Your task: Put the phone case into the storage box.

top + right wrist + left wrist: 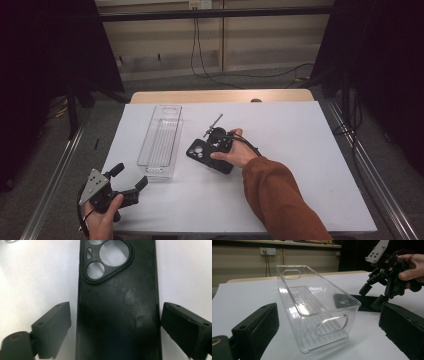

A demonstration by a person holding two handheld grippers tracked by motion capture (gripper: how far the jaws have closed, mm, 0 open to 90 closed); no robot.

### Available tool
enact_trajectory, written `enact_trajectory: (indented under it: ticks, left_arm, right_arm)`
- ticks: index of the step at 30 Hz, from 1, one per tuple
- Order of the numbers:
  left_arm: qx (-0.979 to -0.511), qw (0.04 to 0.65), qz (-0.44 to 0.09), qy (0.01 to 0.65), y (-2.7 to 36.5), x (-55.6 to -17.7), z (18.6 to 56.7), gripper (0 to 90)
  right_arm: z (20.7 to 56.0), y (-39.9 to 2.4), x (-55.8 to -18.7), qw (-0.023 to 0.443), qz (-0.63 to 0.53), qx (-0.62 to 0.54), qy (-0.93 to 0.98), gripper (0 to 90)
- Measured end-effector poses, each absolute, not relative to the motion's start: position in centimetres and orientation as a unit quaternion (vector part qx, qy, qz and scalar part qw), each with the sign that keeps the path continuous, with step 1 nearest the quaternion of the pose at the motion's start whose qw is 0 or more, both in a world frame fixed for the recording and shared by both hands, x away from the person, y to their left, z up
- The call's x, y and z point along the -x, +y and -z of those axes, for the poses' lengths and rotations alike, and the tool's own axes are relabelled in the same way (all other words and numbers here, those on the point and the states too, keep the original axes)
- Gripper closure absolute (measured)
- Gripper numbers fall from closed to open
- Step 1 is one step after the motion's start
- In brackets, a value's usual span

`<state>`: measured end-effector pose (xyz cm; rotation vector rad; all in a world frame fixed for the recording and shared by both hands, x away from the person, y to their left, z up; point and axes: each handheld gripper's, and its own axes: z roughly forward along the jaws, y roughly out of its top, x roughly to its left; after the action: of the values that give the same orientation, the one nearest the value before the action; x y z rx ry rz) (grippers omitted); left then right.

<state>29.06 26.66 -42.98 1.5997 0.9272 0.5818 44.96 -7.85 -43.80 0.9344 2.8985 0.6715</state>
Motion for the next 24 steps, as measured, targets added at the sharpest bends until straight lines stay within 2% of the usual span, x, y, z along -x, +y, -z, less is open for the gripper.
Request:
enact_trajectory:
  ticks: [5, 8, 11, 14, 20, 24]
  left_arm:
    - [-0.681, 0.566, -0.246, 0.394, 26.7, -29.1, 43.0, 2.9]
    - [-0.682, 0.566, -0.245, 0.394, 26.6, -29.1, 43.0, 2.8]
    - [-0.682, 0.565, -0.245, 0.394, 26.6, -29.1, 43.0, 2.9]
    - [-0.684, 0.565, -0.244, 0.391, 26.6, -29.2, 43.0, 2.9]
    - [-0.687, 0.564, -0.244, 0.389, 26.5, -29.2, 43.0, 2.8]
    - [-0.687, 0.563, -0.243, 0.390, 26.4, -29.2, 43.1, 2.9]
  right_arm:
    - [44.3, -7.2, -45.3, 0.008, -0.197, -0.290, 0.937, 4.5]
    - [44.2, -6.8, -45.5, 0.019, -0.177, -0.280, 0.943, 6.1]
    - [44.4, -6.4, -45.6, 0.018, -0.171, -0.276, 0.946, 1.3]
    - [44.5, -6.1, -45.4, 0.024, -0.165, -0.274, 0.947, 0.6]
    - [44.2, -6.7, -45.7, 0.024, -0.172, -0.271, 0.947, 11.1]
    - [44.2, -6.6, -45.7, 0.029, -0.167, -0.269, 0.948, 11.5]
